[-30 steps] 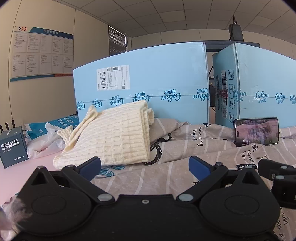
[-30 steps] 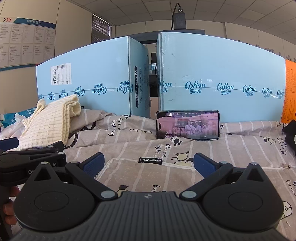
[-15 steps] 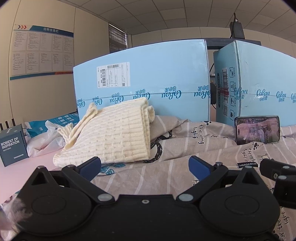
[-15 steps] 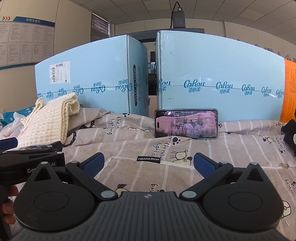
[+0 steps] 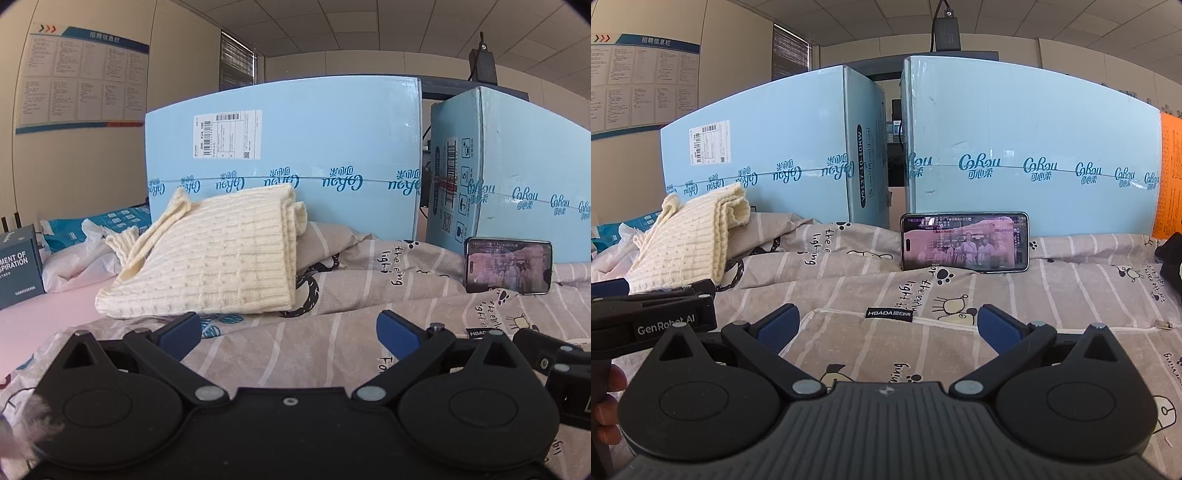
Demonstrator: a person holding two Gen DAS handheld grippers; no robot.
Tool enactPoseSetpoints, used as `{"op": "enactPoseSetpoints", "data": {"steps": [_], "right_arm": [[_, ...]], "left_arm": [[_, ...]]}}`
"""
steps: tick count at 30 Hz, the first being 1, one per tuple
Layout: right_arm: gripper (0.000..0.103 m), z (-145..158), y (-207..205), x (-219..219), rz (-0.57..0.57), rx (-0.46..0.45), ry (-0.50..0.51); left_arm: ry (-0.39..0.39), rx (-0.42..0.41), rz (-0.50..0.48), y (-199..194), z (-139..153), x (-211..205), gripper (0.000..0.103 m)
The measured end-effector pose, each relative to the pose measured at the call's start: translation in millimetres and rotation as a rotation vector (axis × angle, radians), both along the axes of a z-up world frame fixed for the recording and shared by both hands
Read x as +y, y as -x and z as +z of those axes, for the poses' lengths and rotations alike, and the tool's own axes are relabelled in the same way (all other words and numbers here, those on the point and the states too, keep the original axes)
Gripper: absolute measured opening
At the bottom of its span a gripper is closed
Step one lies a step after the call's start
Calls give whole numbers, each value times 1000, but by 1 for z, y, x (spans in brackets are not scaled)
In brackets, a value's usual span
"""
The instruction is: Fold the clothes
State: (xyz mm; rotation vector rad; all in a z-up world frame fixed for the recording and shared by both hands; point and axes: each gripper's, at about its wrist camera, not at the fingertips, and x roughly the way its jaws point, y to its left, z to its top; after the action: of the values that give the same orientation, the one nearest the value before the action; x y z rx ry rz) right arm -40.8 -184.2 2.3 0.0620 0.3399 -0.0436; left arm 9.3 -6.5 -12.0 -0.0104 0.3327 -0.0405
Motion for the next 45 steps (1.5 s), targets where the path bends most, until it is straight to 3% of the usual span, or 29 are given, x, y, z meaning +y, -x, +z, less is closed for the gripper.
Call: {"op": "enactPoseSetpoints", "data": {"steps": [8,18,25,31,36,39,45], "right_arm": [[103,3,5,-6,78,-60,-88],[103,1,7,-20,86,-72,-173],[103,-1,10,-19,145,-95,-179],[103,4,13,-3,186,-109,-125],[103,12,11,13,234,-81,-137],[103,20,8,22,261,-62,-168],[103,46,-9,42,318,-79,-197]], "left_arm": [[12,-9,-78,4,-1,-5,103],[86,16,-133,-5,0,4,103],[200,21,-177,-2,1,23,103],[336,183,-312,-9,-5,40,103],[498,129,-334,0,3,66,103],[558,109,-288,-2,10,87,103],[602,64,-39,-38,35,154,103]]}}
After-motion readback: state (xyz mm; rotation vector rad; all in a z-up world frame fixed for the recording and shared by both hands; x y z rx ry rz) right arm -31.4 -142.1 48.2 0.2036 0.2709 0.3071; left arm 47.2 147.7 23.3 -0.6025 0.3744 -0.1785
